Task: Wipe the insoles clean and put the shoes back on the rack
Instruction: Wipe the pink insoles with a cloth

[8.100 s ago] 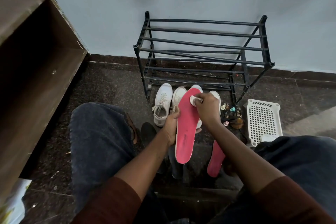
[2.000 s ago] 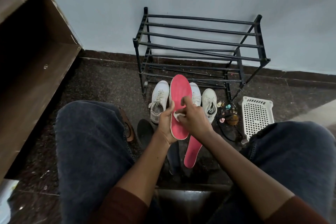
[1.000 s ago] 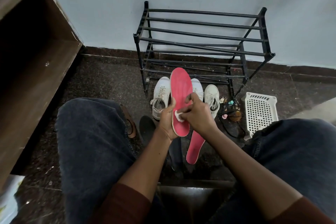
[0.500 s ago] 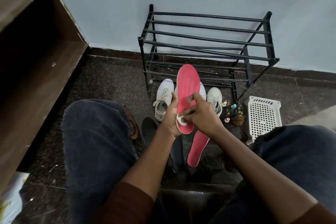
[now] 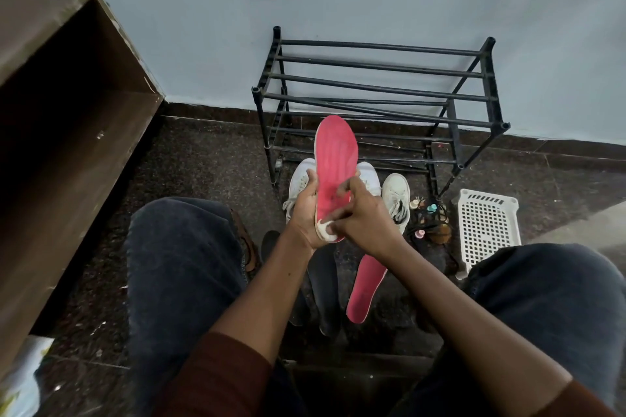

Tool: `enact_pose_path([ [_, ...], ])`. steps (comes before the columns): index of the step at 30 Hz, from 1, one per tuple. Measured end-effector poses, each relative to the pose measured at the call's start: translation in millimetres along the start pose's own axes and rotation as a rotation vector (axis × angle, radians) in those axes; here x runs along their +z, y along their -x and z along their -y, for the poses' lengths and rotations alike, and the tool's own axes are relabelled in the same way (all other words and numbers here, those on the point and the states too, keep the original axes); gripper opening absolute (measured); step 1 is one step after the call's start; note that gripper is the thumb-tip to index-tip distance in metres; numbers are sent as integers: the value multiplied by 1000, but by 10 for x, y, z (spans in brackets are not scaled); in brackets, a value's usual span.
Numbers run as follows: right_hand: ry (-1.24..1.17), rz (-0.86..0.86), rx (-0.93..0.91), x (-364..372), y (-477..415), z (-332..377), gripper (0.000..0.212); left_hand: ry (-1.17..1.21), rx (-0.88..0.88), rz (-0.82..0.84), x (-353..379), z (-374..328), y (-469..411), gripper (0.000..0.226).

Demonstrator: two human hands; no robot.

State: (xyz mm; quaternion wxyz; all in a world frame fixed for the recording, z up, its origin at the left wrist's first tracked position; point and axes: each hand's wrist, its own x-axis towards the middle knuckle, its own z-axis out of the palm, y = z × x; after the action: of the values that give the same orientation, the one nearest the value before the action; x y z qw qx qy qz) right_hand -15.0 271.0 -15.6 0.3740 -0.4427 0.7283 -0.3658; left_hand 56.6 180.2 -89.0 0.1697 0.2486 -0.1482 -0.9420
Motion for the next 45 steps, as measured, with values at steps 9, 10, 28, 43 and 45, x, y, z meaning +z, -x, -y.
enact_pose_path([
  [9, 5, -128, 0, -13, -260, 46, 40, -31, 12, 12, 111, -65, -32, 71],
  [10, 56, -70, -23, -18, -235, 28, 41, -40, 6, 6, 99, -81, -42, 74],
  [28, 201, -116, -29, -1, -188, -47, 34, -23, -4, -44, 18, -166, -114, 84],
  [43, 45, -296, 33, -54, -357, -86, 32, -125, 80, -1, 35, -160, -61, 64],
  [45, 76, -196, 30, -29, -283, -56, 33, -91, 88, -8, 21, -182, -76, 70],
])
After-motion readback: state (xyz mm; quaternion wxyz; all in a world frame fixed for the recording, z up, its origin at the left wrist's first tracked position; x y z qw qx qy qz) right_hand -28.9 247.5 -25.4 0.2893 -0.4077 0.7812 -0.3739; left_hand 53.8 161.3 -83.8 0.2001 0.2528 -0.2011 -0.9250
